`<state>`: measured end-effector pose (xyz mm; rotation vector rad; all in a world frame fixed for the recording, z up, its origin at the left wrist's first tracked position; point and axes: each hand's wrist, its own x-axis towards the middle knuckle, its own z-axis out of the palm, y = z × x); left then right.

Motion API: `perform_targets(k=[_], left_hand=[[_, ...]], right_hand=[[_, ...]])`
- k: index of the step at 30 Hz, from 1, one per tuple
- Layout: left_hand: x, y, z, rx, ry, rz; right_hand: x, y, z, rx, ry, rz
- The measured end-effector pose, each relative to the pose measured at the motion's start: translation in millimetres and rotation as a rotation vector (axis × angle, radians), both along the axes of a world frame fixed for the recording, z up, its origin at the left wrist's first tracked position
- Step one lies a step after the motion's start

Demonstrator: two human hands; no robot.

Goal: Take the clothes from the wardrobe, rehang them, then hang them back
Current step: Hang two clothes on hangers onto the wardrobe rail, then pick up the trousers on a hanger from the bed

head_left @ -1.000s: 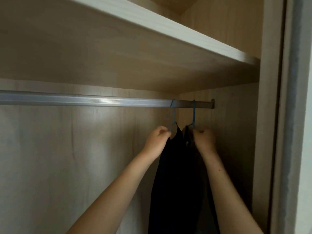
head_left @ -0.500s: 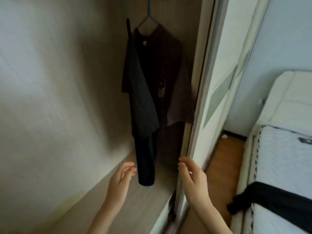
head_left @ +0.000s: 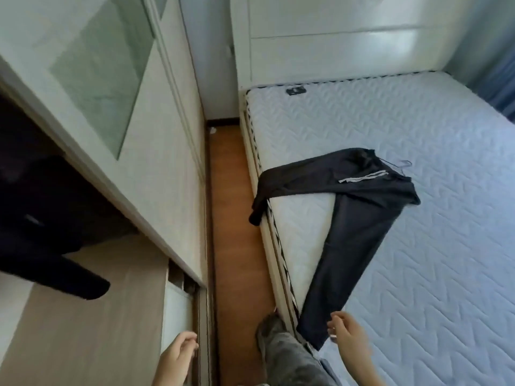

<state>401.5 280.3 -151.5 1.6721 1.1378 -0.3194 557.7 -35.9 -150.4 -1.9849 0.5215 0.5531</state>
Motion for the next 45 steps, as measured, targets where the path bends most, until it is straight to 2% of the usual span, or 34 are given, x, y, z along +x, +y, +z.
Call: perform_targets(k=[5,12,17,22,26,29,32,34,37,39,43,45], left_hand=[[159.3,6.5,-2.8,0.055,-0.050,-0.258],[394.3,-45.5,40.9,0.147,-0.240,-0.614],[526.5,-88.4,65.4,0.094,-0.356,-0.821],[691.4,-133.3,44.1,0.093,-0.362,-1.085],[820.3,-174.9,-8.0,0.135,-0.322,-1.331],[906.0,-214.8,-71.8,0.221,-0.321,-1.550],[983.9,-261.8,-146.7,0.325,-0.354,-1.805],[1030.3,-293.6,-198.6,0.395,-0.427,-1.890],[1085.4,-338.6,-271.3,0.512,-0.528,-1.915],[1113.0,-367.0,-307.8,0.593,-0.589,-1.854],[1150.6,-412.9,-354.2,0.798,-0.722,-1.774],[1156.9,-427.3,-364.6,0.818,-0.728,-1.786]], right_hand=[[68.0,-35.0,-3.7,0.030,-0.033,-0.291],[201.6,-55.0,17.6,0.022,-0.141,-0.432],[293.8,-63.4,30.1,0.009,-0.226,-0.495],[403.5,-69.2,2.1,-0.066,-0.273,-0.617],[484.0,-77.9,-64.2,-0.172,-0.253,-0.733],[540.6,-88.7,-130.1,-0.255,-0.225,-0.778],[588.2,-104.2,-211.0,-0.439,-0.208,-0.735],[611.0,-116.6,-268.6,-0.626,-0.159,-0.663],[627.3,-126.3,-340.4,-0.816,-0.018,-0.570],[627.6,-124.8,-372.9,-0.882,0.019,-0.548],[626.6,-125.5,-401.8,-0.974,-0.079,-0.613],[628.0,-125.5,-406.1,-0.996,-0.134,-0.643]])
